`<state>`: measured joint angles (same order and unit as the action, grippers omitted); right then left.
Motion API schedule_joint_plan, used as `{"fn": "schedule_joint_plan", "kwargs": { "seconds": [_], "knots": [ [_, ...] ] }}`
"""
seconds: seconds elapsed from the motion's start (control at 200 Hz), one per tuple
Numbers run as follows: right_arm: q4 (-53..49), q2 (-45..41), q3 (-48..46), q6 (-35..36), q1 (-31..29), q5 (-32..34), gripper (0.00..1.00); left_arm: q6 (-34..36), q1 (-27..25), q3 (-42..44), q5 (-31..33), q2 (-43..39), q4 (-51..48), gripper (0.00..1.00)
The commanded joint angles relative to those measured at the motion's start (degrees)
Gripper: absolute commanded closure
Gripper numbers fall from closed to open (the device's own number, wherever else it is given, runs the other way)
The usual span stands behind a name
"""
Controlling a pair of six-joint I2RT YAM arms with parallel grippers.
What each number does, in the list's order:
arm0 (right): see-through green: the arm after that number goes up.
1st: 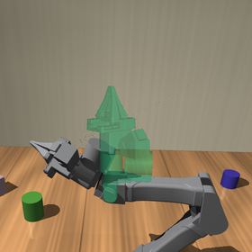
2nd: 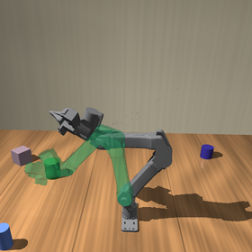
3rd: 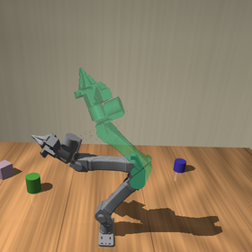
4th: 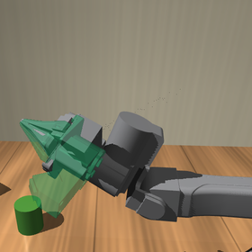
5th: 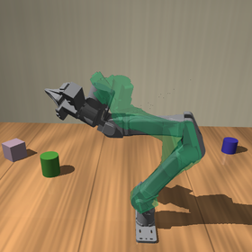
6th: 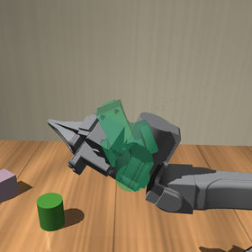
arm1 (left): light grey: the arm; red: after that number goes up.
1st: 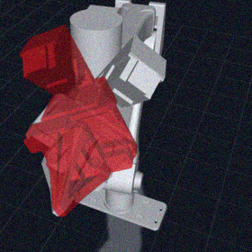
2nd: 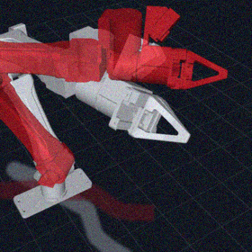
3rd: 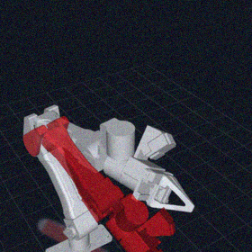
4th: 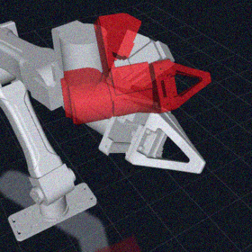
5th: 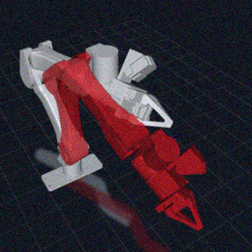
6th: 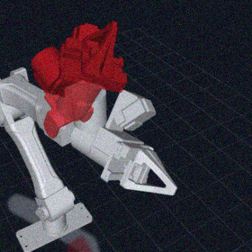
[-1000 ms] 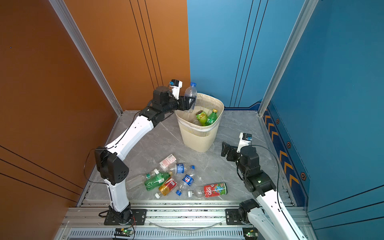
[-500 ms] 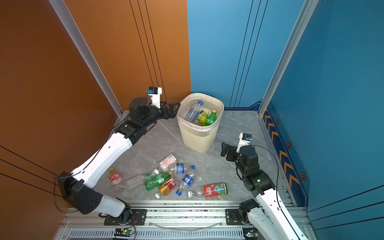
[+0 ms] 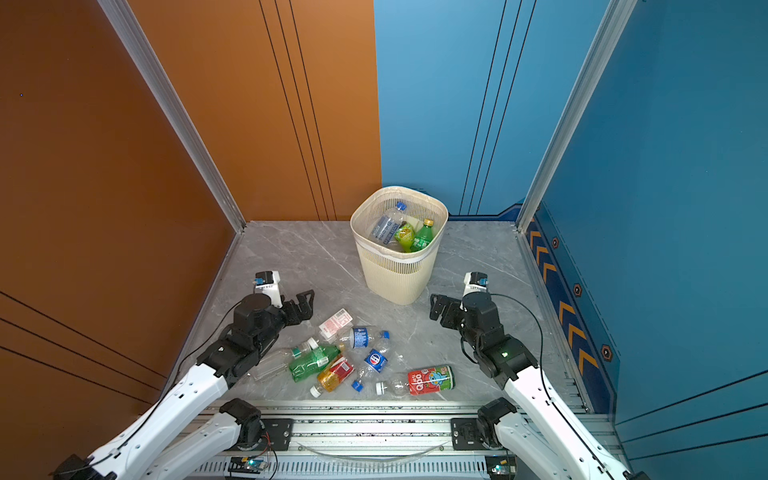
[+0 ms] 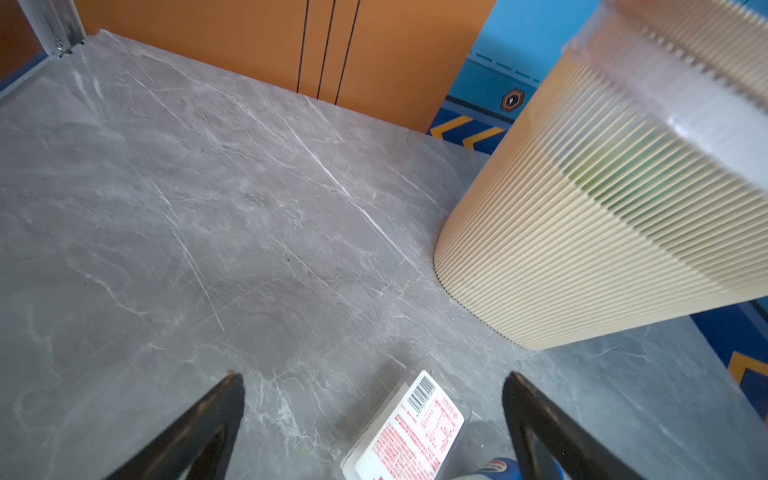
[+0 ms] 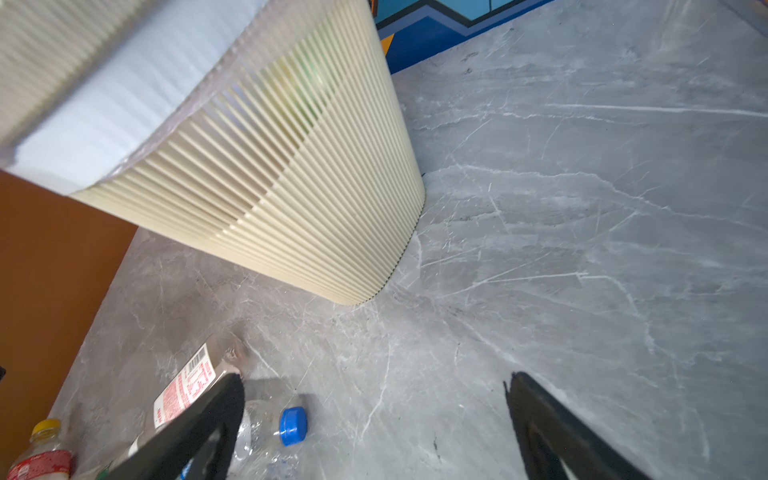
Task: Put the plastic bottles in the bin
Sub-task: 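Withdraw the left gripper while the right gripper reaches toward the clear bottle pile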
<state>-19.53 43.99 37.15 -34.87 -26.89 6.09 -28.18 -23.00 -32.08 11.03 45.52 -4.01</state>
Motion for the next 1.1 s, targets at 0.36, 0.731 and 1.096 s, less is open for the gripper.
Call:
{"fn": "schedule_joint_plan", "kwargs": {
  "seconds": [0.36, 0.731, 1.096],
  "knots": [
    [-6.15, 2.98, -2.16, -23.73, -26.31, 21.97, 0.00, -0.98, 2.85, 0.99, -0.30, -2.04, -0.04, 0.02],
    [-2.53, 19.78, 2.11, -39.92, -42.94, 29.53, 0.04, -2.05, 7.60, 3.83, -6.04, -7.39, -2.43, 0.02],
    [0.93, 35.31, 8.46, -45.90, -45.17, 24.41, 0.06, -3.07, 10.58, 5.06, -11.70, -8.96, -3.24, 0.02]
  ]
}}
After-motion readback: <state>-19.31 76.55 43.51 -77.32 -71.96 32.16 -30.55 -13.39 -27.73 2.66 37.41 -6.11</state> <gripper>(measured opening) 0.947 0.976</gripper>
